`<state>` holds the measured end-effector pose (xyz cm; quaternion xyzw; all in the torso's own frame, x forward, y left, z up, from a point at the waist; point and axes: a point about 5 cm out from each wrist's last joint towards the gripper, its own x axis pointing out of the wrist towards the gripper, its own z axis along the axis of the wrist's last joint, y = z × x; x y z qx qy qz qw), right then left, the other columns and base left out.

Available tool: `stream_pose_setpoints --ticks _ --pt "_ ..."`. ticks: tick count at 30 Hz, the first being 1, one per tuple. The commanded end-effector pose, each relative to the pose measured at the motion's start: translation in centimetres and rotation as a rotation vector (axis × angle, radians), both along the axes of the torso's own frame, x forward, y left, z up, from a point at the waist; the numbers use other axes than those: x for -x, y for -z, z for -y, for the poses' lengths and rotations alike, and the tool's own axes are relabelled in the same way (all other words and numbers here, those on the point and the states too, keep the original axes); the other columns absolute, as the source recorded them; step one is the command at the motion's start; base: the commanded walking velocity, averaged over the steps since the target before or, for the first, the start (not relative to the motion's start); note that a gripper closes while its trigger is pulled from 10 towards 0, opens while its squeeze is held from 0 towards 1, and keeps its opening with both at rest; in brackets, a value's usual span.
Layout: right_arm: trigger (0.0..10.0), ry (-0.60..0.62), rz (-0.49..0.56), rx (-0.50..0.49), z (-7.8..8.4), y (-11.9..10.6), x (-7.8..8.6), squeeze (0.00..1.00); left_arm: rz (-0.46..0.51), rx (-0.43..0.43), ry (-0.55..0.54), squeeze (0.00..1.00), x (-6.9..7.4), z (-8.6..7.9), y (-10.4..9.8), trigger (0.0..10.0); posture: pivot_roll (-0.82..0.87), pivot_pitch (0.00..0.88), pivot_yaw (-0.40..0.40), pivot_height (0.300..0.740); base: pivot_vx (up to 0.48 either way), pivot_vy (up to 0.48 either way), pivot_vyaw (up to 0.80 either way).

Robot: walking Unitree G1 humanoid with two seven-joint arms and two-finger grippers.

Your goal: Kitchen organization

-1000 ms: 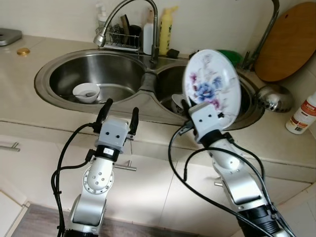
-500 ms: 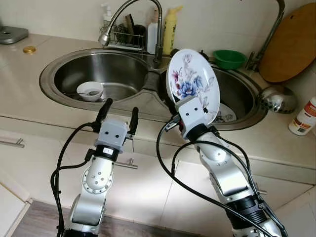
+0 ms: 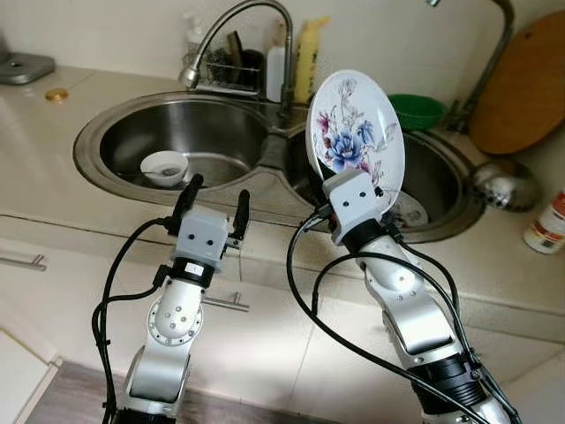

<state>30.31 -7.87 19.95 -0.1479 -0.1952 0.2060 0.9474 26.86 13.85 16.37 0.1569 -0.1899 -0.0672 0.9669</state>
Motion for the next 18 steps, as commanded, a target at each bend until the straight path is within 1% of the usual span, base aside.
stream_pose_setpoints --ticks 1,16,18 --pt "10.0 0.006 0.054 0.0 0.2 -0.93 0.25 0.0 0.018 0.006 0.017 0.0 0.11 0.32 -0.44 10.0 0.07 0.0 -0.077 0.74 0.255 0.0 0.0" --pt "10.0 0.016 0.055 -0.003 0.34 -0.92 0.19 0.0 0.014 0.002 0.018 0.0 0.09 0.32 -0.38 10.0 0.07 0.0 -0.076 0.74 0.252 0.0 0.0" --pt "10.0 0.016 0.055 -0.004 0.36 -0.92 0.18 0.0 0.014 0.001 0.018 0.0 0.08 0.33 -0.37 10.0 0.07 0.0 -0.075 0.74 0.0 0.0 0.0"
